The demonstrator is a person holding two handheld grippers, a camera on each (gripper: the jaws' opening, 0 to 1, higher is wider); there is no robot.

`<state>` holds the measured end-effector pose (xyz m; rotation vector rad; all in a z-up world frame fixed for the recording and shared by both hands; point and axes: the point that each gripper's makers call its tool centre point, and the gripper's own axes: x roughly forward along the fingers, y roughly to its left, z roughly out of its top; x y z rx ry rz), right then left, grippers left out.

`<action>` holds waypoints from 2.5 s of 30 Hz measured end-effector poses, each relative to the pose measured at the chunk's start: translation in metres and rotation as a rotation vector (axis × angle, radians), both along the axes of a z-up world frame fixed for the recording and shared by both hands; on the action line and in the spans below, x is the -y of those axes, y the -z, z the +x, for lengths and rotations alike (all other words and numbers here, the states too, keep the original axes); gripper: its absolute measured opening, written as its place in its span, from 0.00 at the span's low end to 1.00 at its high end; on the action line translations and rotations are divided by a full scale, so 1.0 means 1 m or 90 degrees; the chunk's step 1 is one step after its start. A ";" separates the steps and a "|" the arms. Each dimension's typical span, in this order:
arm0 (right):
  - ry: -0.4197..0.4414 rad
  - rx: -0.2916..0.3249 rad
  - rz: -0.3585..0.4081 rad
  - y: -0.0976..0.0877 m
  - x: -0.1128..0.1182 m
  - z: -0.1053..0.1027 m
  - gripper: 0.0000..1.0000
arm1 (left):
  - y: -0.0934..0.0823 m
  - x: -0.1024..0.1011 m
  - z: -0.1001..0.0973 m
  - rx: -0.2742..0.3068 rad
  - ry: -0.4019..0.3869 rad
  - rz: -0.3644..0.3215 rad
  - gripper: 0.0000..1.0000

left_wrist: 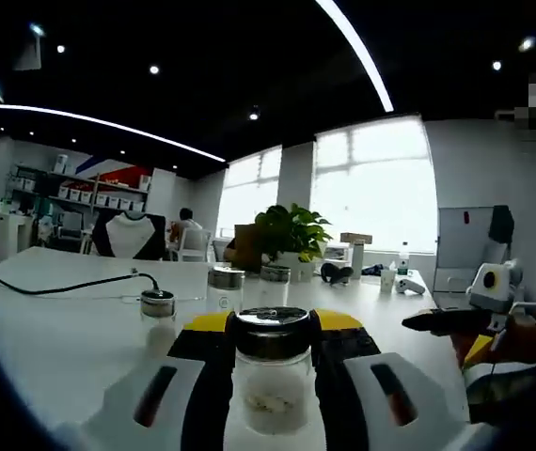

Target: Rotate the seasoning bottle until the label or dispensing opening points toward the visible target arrow and the bottle remains upright within the marked orientation range

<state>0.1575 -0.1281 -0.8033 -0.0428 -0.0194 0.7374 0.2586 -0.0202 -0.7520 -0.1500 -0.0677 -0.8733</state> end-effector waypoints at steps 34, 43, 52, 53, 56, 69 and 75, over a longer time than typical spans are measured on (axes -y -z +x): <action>-0.134 -0.028 0.000 0.012 -0.051 -0.028 0.36 | 0.007 0.088 -0.126 0.009 0.256 -0.017 0.32; -0.129 -0.054 0.009 0.015 -0.053 -0.030 0.33 | 0.006 0.092 -0.133 0.025 0.266 -0.007 0.33; 0.001 0.007 -0.019 0.004 -0.037 -0.021 0.32 | 0.001 0.092 -0.128 -0.013 0.129 -0.053 0.33; 0.019 0.014 -0.027 0.004 -0.035 -0.019 0.32 | 0.001 0.091 -0.127 -0.010 0.116 -0.050 0.33; 0.078 0.028 -0.107 0.010 -0.033 -0.016 0.33 | 0.010 0.092 -0.121 -0.049 0.058 -0.041 0.34; -0.130 0.031 -0.054 0.009 -0.059 -0.036 0.34 | 0.008 0.076 -0.137 -0.017 0.143 0.006 0.33; -0.201 -0.060 0.026 0.015 -0.068 -0.048 0.33 | 0.007 0.084 -0.157 0.056 0.192 0.082 0.33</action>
